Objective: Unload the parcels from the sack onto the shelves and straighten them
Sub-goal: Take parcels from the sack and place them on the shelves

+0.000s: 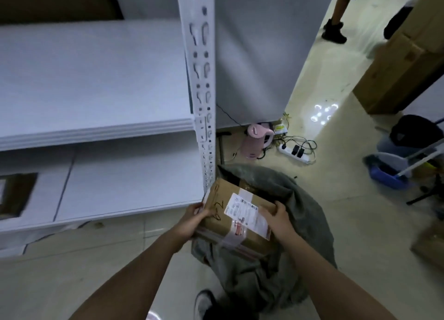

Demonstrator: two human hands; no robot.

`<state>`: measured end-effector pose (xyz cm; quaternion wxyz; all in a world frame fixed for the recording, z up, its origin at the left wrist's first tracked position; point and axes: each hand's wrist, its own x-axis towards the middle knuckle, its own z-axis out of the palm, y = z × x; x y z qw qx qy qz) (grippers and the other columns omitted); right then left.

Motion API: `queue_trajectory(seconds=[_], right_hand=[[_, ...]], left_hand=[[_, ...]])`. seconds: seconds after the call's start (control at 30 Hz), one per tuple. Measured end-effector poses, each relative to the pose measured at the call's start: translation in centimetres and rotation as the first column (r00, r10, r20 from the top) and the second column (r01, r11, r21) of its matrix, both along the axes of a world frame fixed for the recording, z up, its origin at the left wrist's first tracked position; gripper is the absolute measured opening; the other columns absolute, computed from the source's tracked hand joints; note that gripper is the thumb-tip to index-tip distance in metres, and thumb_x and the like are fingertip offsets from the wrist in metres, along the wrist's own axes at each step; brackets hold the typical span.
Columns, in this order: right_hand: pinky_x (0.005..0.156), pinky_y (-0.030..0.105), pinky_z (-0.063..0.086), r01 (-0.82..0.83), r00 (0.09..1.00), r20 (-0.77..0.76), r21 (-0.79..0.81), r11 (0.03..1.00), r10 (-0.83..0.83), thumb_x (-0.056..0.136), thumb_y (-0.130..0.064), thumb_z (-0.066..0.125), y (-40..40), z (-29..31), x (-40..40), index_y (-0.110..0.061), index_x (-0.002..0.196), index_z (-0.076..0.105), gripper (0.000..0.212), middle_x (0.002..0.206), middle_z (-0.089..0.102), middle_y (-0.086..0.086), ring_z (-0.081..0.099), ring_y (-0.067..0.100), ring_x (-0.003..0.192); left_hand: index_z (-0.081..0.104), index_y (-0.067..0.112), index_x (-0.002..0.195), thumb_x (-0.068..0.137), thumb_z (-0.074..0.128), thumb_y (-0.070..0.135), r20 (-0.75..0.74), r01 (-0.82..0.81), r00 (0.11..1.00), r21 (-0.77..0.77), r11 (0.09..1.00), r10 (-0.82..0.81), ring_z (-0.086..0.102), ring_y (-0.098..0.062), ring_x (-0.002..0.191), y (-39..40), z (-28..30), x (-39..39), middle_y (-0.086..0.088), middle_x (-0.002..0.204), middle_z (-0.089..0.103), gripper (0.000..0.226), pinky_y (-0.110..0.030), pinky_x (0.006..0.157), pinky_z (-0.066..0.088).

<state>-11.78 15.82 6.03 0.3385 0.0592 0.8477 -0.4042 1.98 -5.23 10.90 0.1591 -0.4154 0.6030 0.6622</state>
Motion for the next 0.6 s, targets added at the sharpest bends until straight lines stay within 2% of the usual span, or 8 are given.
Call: queue_trajectory(seconds=[0.1, 0.17, 0.23, 0.27, 0.4, 0.5, 0.57, 0.6], right_hand=[[0.112, 0.045, 0.034, -0.196, 0.980, -0.040, -0.016, 0.981, 0.195, 0.082, -0.050, 0.068, 0.0, 5.8, 1.1, -0.021, 0.150, 0.022, 0.087, 0.151, 0.033, 0.006, 0.038, 0.026, 0.136], [0.099, 0.037, 0.045, -0.283, 0.951, 0.110, -0.075, 0.956, 0.290, 0.076, -0.054, 0.072, -0.8, 9.8, 1.5, -0.023, 0.146, 0.031, 0.087, 0.137, 0.047, 0.002, 0.051, 0.021, 0.121], [0.080, 0.028, 0.050, -0.349, 0.889, 0.261, -0.146, 0.926, 0.377, 0.069, -0.060, 0.075, -1.9, 13.6, 2.2, -0.025, 0.140, 0.040, 0.087, 0.119, 0.056, -0.004, 0.060, 0.015, 0.104], [0.077, 0.028, 0.052, -0.368, 0.865, 0.292, -0.184, 0.911, 0.409, 0.065, -0.062, 0.076, -2.6, 14.9, 2.3, -0.025, 0.138, 0.043, 0.088, 0.115, 0.060, -0.004, 0.063, 0.015, 0.100], [0.084, 0.038, 0.055, -0.357, 0.820, 0.338, -0.328, 0.874, 0.462, 0.061, -0.061, 0.080, -4.9, 19.0, 4.2, -0.024, 0.131, 0.055, 0.083, 0.115, 0.070, 0.005, 0.070, 0.025, 0.099], [0.093, 0.043, 0.053, -0.326, 0.752, 0.425, -0.426, 0.844, 0.504, 0.057, -0.061, 0.080, -5.4, 20.4, 6.2, -0.019, 0.108, 0.074, 0.066, 0.111, 0.071, 0.014, 0.068, 0.032, 0.101], [0.090, 0.041, 0.053, -0.322, 0.736, 0.439, -0.442, 0.837, 0.515, 0.055, -0.060, 0.078, -5.9, 21.2, 7.8, -0.019, 0.099, 0.077, 0.060, 0.108, 0.072, 0.015, 0.070, 0.031, 0.096], [0.086, 0.039, 0.054, -0.331, 0.735, 0.428, -0.451, 0.829, 0.526, 0.056, -0.059, 0.077, -6.3, 21.5, 8.3, -0.020, 0.101, 0.076, 0.060, 0.106, 0.072, 0.014, 0.070, 0.029, 0.094]], left_hand=[[0.048, 0.028, 0.121, 0.072, 0.067, 0.047, -0.008, 0.000, 1.000, -0.002, 1.000, 0.000, 0.053, -0.013, 0.086, -1.1, 6.5, 2.8, 0.000, 0.102, 0.056, 0.055, -0.026, 0.069, 0.042], [0.051, 0.029, 0.113, 0.067, 0.063, 0.049, 0.002, 0.026, 1.000, -0.034, 0.999, -0.026, 0.051, -0.013, 0.087, -2.1, 9.9, 4.6, 0.000, 0.103, 0.055, 0.052, -0.028, 0.070, 0.041], [0.053, 0.029, 0.110, 0.080, 0.065, 0.045, -0.010, 0.050, 0.999, -0.074, 0.996, -0.051, 0.051, -0.013, 0.088, -2.8, 12.6, 6.0, -0.002, 0.106, 0.056, 0.036, -0.029, 0.071, 0.041], [0.054, 0.029, 0.109, 0.083, 0.064, 0.043, -0.025, 0.064, 0.997, -0.095, 0.993, -0.067, 0.052, -0.013, 0.089, -3.0, 13.8, 6.4, -0.003, 0.108, 0.056, 0.032, -0.029, 0.073, 0.041], [0.056, 0.025, 0.108, 0.058, 0.061, 0.055, -0.119, 0.059, 0.990, -0.153, 0.986, -0.078, 0.056, -0.019, 0.097, -3.4, 18.9, 8.6, -0.006, 0.108, 0.060, 0.058, -0.032, 0.085, 0.044], [0.057, 0.020, 0.112, 0.063, 0.057, 0.047, -0.198, 0.032, 0.978, -0.195, 0.980, -0.072, 0.056, -0.013, 0.091, -3.2, 21.5, 10.6, -0.004, 0.105, 0.059, 0.056, -0.029, 0.080, 0.044], [0.056, 0.016, 0.115, 0.066, 0.054, 0.041, -0.220, 0.003, 0.974, -0.227, 0.974, -0.054, 0.054, -0.014, 0.091, -3.3, 22.8, 12.0, -0.003, 0.103, 0.058, 0.055, -0.029, 0.079, 0.041], [0.056, 0.014, 0.116, 0.068, 0.052, 0.039, -0.229, -0.011, 0.972, -0.236, 0.972, -0.045, 0.054, -0.014, 0.092, -3.4, 23.3, 12.5, -0.004, 0.103, 0.058, 0.054, -0.029, 0.079, 0.040]])
